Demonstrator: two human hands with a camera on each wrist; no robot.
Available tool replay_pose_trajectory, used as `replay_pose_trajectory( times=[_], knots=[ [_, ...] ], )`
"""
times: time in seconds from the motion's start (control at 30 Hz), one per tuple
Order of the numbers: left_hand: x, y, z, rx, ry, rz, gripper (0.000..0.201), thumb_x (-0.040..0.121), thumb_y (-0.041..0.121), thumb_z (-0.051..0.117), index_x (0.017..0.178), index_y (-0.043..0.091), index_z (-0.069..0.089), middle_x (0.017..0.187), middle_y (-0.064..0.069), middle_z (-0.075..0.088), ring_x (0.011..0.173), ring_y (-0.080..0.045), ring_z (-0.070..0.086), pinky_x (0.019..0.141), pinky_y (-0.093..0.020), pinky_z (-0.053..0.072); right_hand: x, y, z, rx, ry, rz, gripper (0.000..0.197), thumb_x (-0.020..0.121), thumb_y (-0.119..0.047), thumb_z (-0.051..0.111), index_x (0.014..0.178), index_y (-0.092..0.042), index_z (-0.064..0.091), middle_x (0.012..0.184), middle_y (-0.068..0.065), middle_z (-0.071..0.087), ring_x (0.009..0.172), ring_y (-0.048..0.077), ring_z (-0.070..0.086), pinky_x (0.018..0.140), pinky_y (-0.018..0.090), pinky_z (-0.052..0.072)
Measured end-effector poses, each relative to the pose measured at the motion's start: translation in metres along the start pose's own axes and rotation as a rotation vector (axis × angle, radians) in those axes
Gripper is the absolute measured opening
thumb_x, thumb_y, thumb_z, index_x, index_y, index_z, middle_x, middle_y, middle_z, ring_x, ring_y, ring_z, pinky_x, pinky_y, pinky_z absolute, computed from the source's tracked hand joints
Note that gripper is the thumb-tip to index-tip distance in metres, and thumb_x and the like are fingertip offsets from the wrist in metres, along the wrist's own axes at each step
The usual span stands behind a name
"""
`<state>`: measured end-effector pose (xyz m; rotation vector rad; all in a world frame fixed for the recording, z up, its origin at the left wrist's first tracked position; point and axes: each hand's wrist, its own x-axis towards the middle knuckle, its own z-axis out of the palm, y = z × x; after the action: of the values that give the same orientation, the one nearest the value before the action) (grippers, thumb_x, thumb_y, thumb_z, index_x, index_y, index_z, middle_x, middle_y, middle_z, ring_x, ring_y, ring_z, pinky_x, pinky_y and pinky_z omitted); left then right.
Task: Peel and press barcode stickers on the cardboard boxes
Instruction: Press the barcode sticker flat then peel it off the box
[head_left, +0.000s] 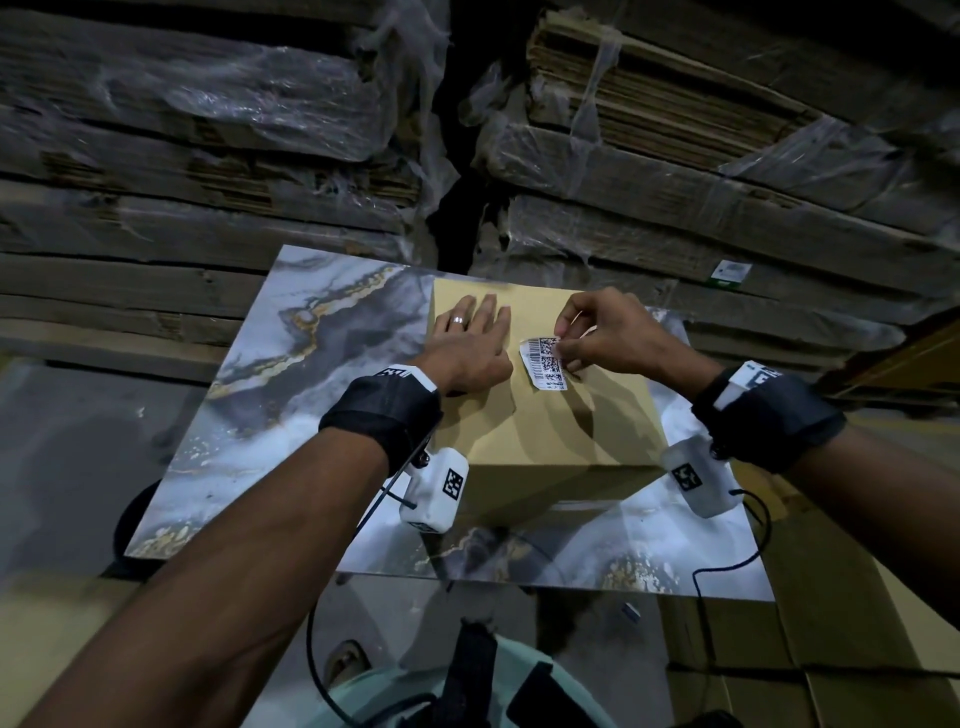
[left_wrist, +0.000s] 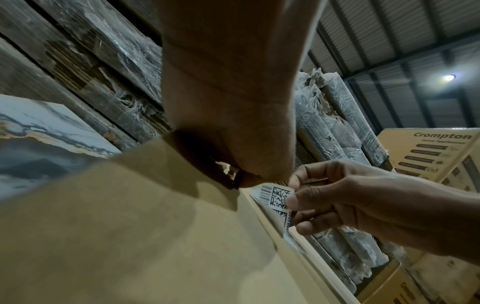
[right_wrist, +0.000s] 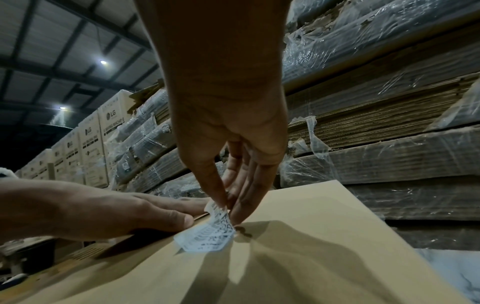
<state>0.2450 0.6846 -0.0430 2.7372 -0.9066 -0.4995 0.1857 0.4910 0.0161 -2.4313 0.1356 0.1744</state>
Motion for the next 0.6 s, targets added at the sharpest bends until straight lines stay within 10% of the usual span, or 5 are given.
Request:
replay_pose_trajectory(
  times=[0.33,0.43,0.6],
  knots=[
    [0.0,0.0,0.001,-0.009,0.01,-0.014,0.065,0.105,0.037,0.028,0.162,0.022,0.001,0.169,-0.003,-0.012,0.155,-0.026,-0.012,0.123,-0.045,-0.004,-0.001,-0.023,0.008,-0.356,0.069,-0.102,0.03,0.085,-0.015,0.078,0.11,-0.01,0.064,0.081,0.005,0.076,0.064,0.011,0.067,0.071,0.037,0.058],
    [0.001,-0.001,0.003,-0.001,0.015,-0.007,0.066,0.104,0.036,0.029,0.162,0.022,0.002,0.17,-0.004,-0.011,0.155,-0.026,-0.011,0.123,-0.045,-0.003,-0.004,-0.018,0.008,-0.502,0.177,-0.172,0.031,0.088,-0.02,0.069,0.117,-0.01,0.063,0.097,0.01,0.074,0.086,0.028,0.067,0.073,0.033,0.044],
    [0.0,-0.002,0.003,0.008,0.013,0.007,0.066,0.102,0.031,0.028,0.162,0.021,0.002,0.169,-0.004,-0.012,0.155,-0.027,-0.011,0.123,-0.046,-0.002,-0.011,-0.008,0.004,-0.458,0.086,0.024,0.013,0.085,-0.018,0.069,0.086,-0.01,0.078,0.074,0.009,0.076,0.069,0.022,0.072,0.072,0.038,0.06]
  ],
)
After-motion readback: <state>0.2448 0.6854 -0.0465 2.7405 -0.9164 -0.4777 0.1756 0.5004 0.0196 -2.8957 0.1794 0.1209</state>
